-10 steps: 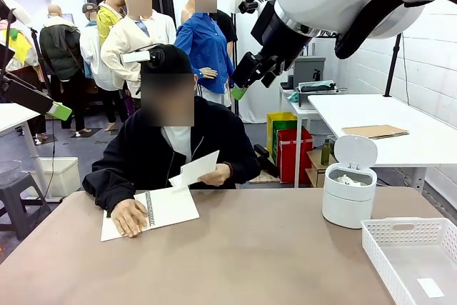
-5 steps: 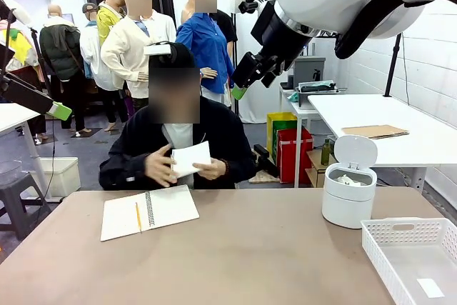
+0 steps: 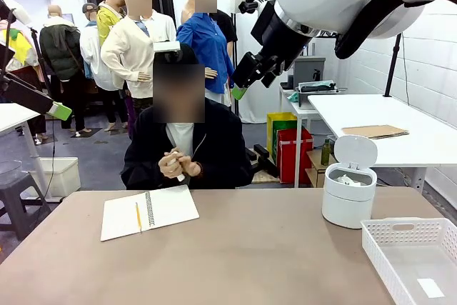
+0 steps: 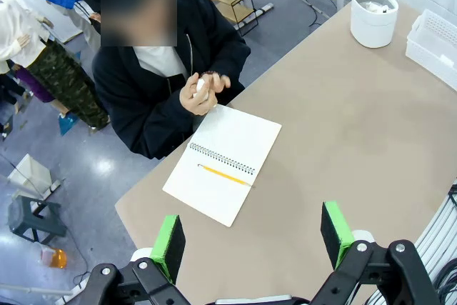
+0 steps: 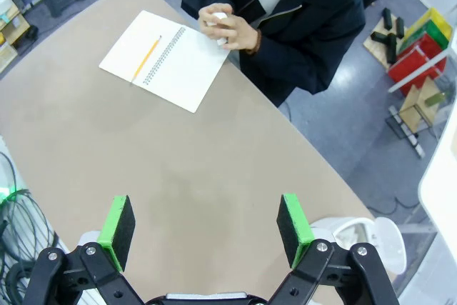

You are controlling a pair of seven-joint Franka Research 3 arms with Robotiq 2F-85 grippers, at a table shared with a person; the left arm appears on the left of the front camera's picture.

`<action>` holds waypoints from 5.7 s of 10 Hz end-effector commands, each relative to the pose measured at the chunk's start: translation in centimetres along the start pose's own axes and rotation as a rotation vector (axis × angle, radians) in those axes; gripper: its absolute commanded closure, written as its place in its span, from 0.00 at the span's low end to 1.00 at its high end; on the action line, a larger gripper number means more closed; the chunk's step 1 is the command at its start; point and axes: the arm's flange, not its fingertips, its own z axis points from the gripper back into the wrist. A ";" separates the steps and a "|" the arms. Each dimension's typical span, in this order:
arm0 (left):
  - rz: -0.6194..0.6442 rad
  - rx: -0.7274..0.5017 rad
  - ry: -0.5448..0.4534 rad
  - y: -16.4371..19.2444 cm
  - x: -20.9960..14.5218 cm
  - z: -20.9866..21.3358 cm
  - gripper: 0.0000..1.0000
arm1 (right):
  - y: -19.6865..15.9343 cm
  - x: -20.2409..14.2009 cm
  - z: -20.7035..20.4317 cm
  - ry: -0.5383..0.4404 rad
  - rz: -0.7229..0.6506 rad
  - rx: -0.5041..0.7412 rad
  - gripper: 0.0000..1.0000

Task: Sort the paper based on its condition.
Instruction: If a person hands you a paper, place it in the Organizing basket , and if it's crumpled, put it in the Trash can.

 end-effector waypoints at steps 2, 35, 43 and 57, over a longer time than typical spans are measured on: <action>0.002 0.001 0.000 0.1 0.0 0.0 0.00 | 0.0 0.0 0.0 0.001 -0.001 0.001 0.00; 0.002 0.001 0.000 0.1 0.0 0.0 0.00 | -5.7 0.0 -5.8 0.232 -0.303 0.012 0.00; 0.002 0.001 0.000 0.1 0.0 0.0 0.00 | -10.7 -5.1 -22.1 0.593 -0.633 -0.203 0.00; 0.002 0.001 0.000 0.1 0.0 0.0 0.00 | -12.1 -8.6 -32.4 0.751 -0.637 -0.159 0.00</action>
